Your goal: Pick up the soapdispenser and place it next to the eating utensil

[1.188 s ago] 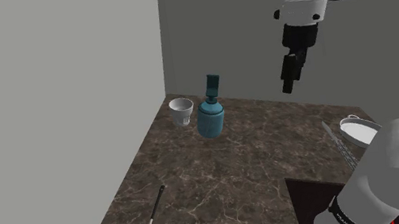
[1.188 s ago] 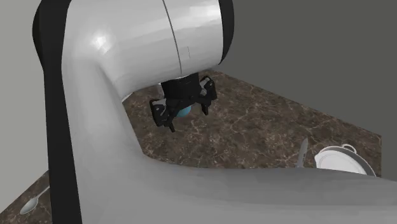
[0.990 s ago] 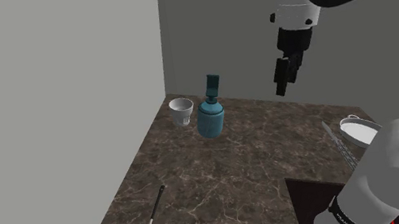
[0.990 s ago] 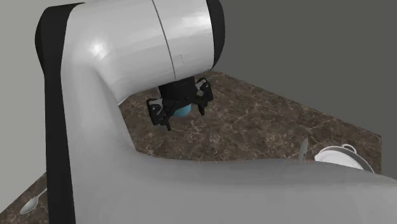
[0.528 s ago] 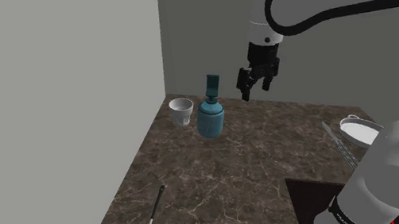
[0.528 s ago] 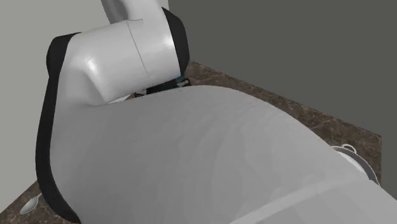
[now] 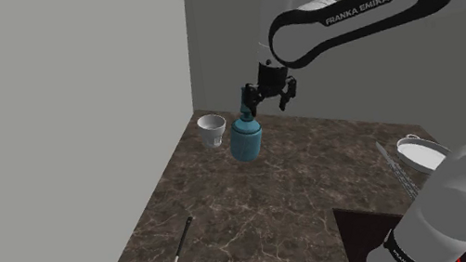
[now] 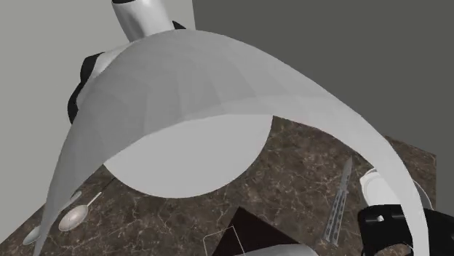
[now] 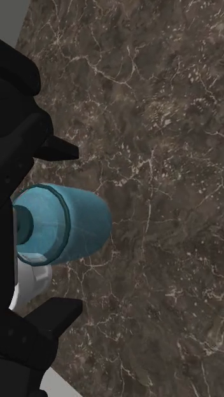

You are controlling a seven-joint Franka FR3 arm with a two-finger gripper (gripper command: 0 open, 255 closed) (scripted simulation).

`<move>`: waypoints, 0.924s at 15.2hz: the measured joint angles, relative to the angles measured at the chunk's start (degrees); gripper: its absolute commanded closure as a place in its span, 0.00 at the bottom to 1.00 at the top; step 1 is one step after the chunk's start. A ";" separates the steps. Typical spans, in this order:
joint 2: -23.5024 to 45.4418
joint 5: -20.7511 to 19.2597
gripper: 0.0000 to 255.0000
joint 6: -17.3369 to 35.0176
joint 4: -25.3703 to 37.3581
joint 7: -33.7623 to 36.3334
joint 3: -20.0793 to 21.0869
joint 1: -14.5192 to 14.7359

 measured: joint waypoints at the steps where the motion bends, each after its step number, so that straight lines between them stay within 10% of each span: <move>1: 1.85 -0.87 0.00 1.75 0.68 2.93 0.74 -0.80; 14: 20.29 -14.10 0.00 12.68 11.41 29.43 3.74 -7.09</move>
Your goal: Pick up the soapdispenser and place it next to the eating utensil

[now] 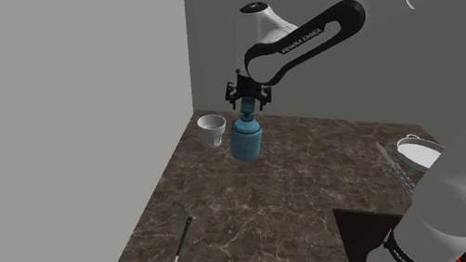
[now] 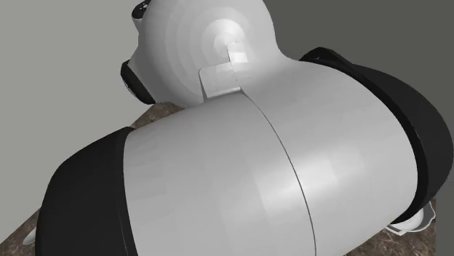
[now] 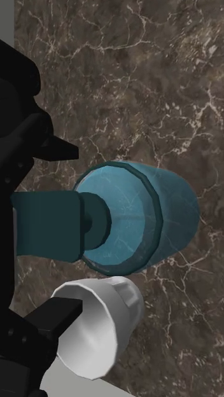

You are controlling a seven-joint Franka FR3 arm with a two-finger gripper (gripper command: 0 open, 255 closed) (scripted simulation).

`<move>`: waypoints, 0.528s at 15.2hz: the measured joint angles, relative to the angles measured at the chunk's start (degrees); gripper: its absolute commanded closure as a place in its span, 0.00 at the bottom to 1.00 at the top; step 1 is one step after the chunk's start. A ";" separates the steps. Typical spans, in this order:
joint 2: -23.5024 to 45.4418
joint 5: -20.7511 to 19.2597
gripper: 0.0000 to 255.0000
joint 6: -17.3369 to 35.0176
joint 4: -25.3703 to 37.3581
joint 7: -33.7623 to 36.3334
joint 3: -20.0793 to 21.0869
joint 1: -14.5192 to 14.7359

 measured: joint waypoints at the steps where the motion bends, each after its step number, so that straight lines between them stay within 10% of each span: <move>1: 0.76 -0.48 0.00 0.64 0.05 0.37 -0.05 -0.07; 8: 2.00 -1.46 0.00 2.29 -0.43 1.03 -0.25 -0.27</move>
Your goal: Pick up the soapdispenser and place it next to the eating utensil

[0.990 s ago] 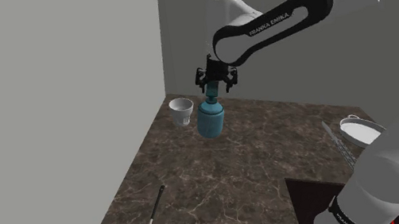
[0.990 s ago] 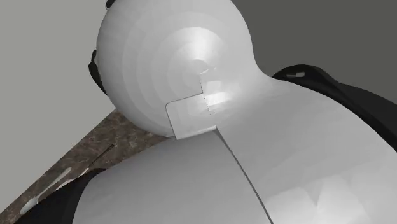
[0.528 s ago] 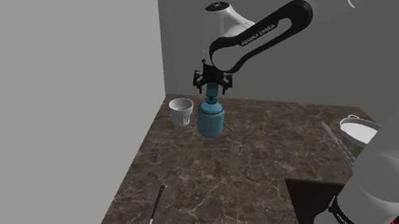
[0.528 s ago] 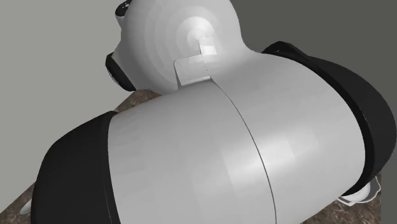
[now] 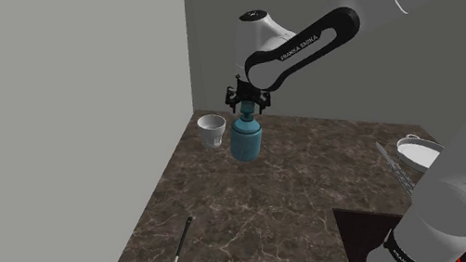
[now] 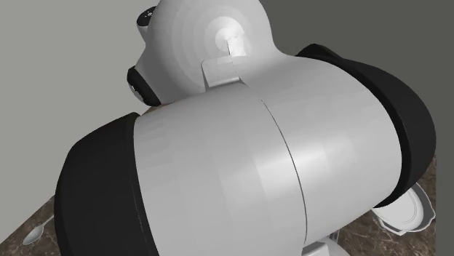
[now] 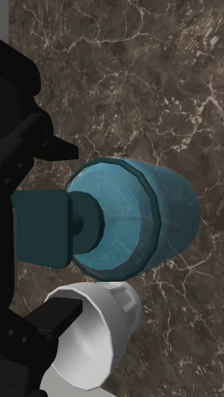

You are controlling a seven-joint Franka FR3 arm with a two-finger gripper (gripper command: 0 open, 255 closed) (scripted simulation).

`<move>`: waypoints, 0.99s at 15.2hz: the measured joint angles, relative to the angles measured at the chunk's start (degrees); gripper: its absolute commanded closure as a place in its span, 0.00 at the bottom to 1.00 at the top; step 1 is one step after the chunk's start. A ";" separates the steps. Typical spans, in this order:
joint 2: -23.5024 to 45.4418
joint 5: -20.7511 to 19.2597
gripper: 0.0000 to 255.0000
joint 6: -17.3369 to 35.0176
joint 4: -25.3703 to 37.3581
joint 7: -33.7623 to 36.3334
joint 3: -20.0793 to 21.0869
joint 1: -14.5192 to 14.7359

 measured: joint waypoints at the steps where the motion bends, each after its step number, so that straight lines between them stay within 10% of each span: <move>1: 0.00 0.00 0.00 0.01 0.00 0.00 0.00 0.00; 2: 0.00 0.00 1.00 0.01 0.00 0.00 0.00 0.00; 15: -0.75 0.74 1.00 -1.26 0.60 -0.75 0.04 0.02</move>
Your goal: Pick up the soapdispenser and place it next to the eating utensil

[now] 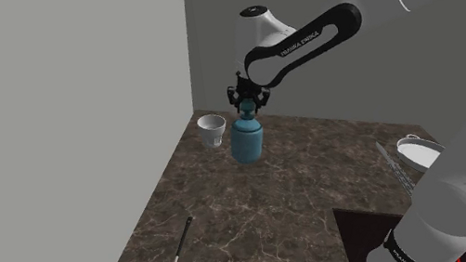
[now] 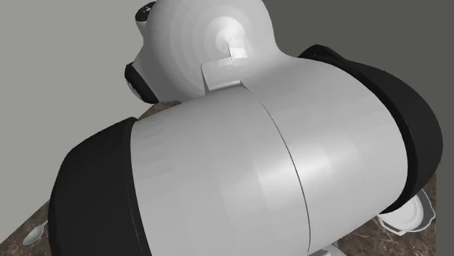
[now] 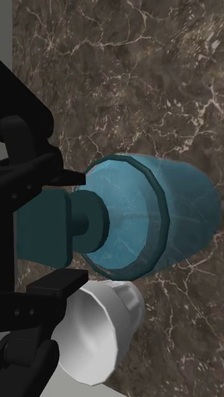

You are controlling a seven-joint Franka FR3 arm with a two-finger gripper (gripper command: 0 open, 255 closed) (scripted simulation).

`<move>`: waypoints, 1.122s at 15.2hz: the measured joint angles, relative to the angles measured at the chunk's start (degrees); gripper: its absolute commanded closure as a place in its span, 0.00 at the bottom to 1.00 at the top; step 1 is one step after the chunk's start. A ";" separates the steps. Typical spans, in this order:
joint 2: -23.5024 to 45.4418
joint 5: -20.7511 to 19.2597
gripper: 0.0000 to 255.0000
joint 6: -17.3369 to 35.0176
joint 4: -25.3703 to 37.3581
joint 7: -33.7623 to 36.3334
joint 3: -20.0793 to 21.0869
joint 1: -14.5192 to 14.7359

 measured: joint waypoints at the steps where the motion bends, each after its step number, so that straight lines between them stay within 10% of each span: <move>1: -0.39 0.37 1.00 -0.66 0.33 -0.37 0.01 0.01; 17: -5.04 4.66 1.00 -11.91 7.72 -5.25 -0.02 0.31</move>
